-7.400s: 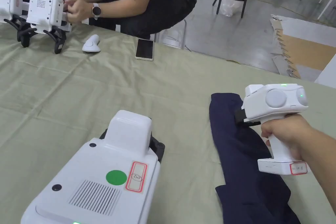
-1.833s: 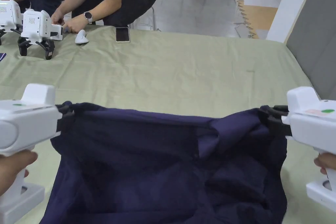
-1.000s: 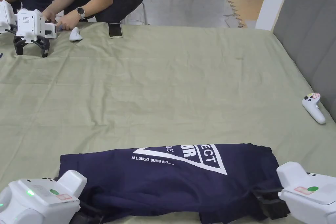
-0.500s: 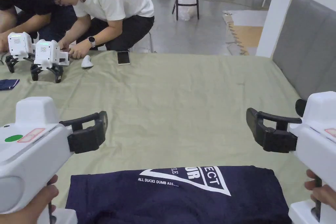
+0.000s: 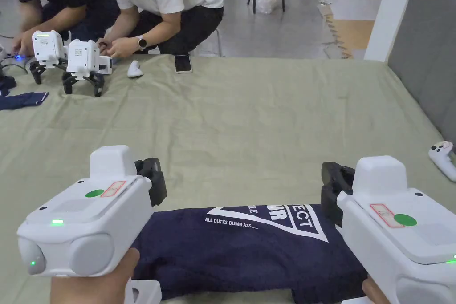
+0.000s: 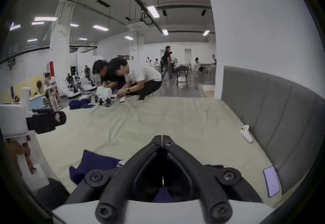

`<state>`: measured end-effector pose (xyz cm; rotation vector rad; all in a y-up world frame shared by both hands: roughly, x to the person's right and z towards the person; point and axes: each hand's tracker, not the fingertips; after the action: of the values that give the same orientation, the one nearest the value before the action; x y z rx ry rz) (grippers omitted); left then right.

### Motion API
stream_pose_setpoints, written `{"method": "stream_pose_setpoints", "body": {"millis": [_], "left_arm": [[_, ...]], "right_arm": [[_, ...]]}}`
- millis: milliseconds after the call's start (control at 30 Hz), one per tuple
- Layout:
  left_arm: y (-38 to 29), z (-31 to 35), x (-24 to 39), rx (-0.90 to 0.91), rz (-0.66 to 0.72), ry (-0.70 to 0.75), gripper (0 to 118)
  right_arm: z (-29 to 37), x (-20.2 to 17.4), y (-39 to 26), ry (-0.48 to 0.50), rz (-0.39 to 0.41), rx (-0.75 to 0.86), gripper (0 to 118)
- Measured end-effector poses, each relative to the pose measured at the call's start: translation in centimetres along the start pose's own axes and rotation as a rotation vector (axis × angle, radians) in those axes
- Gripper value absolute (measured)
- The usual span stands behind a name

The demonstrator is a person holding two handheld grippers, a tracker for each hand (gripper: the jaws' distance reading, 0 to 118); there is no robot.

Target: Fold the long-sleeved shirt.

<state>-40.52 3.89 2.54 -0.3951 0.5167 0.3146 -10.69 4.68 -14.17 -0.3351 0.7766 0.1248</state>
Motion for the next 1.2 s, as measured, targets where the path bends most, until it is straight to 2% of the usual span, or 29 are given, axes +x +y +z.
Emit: {"method": "stream_pose_setpoints", "body": {"millis": [100,167,200,233,300,333,400,467,567,700,733,767,833,867,900,1033,1067,1100,1167,1200], "left_arm": [[0.3,-2.3,-6.1,-0.188,-0.018,-0.068,2],[-0.1,-3.9,-10.5,-0.361,0.107,-0.189,4],[-1.0,-5.4,-12.8,-0.445,0.175,-0.243,12],[-2.2,-6.6,-14.2,-0.51,0.218,-0.279,33],[-4.3,-8.2,-16.4,-0.582,0.235,-0.267,91],[-5.8,-8.0,-16.2,-0.635,0.289,-0.289,111],[-8.0,-8.8,-17.7,-0.689,0.341,-0.206,105],[-9.9,-11.1,-19.4,-0.707,0.404,-0.195,105],[-12.2,-11.4,-19.3,-0.709,0.493,-0.257,105],[-13.0,-12.7,-19.0,-0.72,0.442,-0.29,106],[-12.6,-13.4,-19.4,-0.715,0.463,-0.305,107],[-12.6,-13.4,-19.3,-0.768,0.556,-0.353,108],[-12.7,-13.6,-19.7,-0.791,0.591,-0.397,108],[-12.6,-13.6,-19.7,-0.798,0.591,-0.427,108],[-12.5,-14.1,-20.5,-0.735,0.474,-0.402,107],[-13.7,-14.9,-21.1,-0.722,0.579,-0.538,107],[-14.2,-15.3,-21.3,-0.731,0.584,-0.531,106],[-14.8,-16.0,-21.3,-0.755,0.593,-0.501,100],[-15.9,-17.1,-21.6,-0.784,0.674,-0.468,62],[-16.1,-17.4,-21.6,-0.763,0.712,-0.526,39]], "right_arm": [[0.8,0.7,-0.5,0.034,0.006,0.005,0],[1.2,1.0,-1.2,0.01,0.018,-0.014,0],[1.2,1.3,-1.5,0.014,0.009,-0.024,0],[1.0,1.6,-1.8,0.021,-0.007,-0.037,0],[1.0,1.4,-2.4,0.02,-0.004,-0.054,0],[0.8,1.4,-2.7,0.017,-0.001,-0.063,0],[0.9,1.2,-3.0,0.028,-0.008,-0.078,0],[1.1,0.8,-3.3,0.038,-0.001,-0.087,0],[1.0,0.6,-3.6,0.048,0.017,-0.106,0],[0.5,0.3,-4.1,0.049,0.025,-0.137,0],[0.4,0.3,-4.2,0.051,0.026,-0.14,0],[0.4,0.2,-4.2,0.053,0.023,-0.141,0],[-0.1,0.0,-4.4,0.065,0.026,-0.151,0],[-0.2,-0.2,-4.5,0.067,0.03,-0.154,0],[-0.4,-0.4,-4.6,0.067,0.034,-0.157,0],[-1.2,-1.2,-4.7,0.084,0.052,-0.175,0],[-1.4,-1.4,-4.7,0.085,0.056,-0.178,0],[-1.7,-1.6,-4.6,0.09,0.058,-0.182,0],[-2.1,-2.0,-4.7,0.104,0.064,-0.192,0],[-2.3,-2.3,-4.8,0.103,0.075,-0.195,0]]}}
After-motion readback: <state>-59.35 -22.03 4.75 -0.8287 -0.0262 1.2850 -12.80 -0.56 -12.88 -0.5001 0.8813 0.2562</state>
